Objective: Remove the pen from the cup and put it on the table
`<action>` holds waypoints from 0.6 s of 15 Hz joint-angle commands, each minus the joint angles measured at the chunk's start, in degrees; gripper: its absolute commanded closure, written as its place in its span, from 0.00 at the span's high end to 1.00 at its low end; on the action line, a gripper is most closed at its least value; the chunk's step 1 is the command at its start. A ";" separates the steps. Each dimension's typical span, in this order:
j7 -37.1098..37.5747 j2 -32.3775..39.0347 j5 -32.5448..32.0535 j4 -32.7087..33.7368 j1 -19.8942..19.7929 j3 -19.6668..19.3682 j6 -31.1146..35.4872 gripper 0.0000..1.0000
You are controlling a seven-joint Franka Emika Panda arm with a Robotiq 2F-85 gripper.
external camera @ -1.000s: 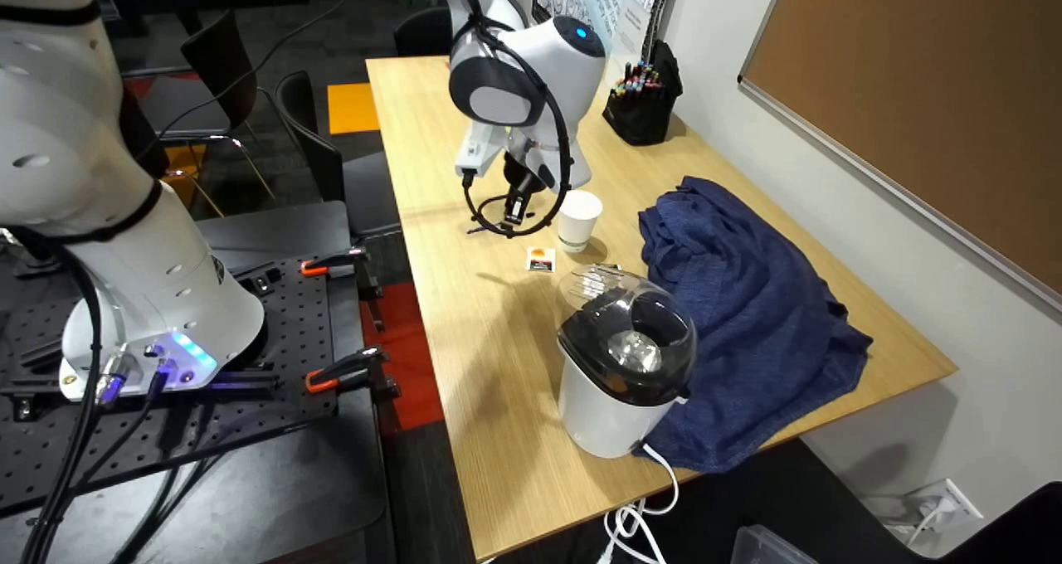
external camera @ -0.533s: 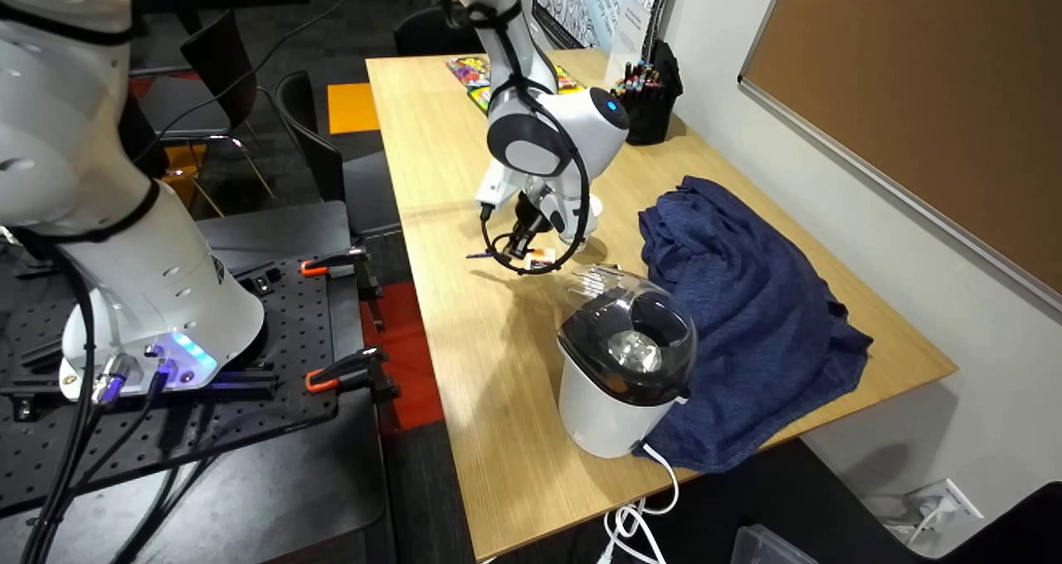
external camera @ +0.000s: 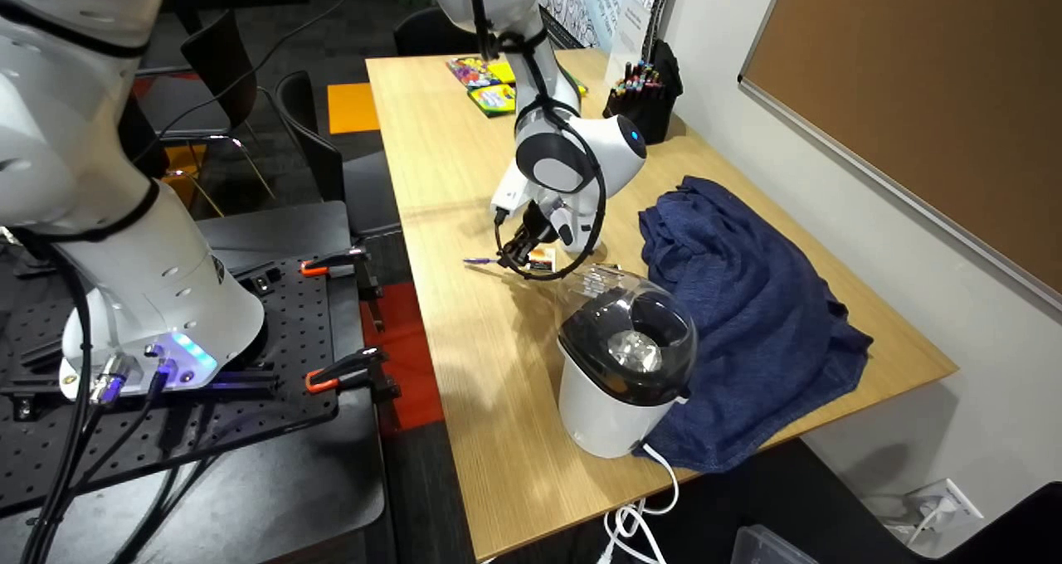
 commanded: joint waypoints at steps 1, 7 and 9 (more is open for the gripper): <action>3.58 -0.04 -1.85 1.80 -0.07 0.07 -3.17 0.53; 8.32 -8.70 -4.22 -6.22 2.78 -1.01 3.48 0.96; 10.15 -12.99 -5.56 -10.18 4.14 -1.25 7.46 1.00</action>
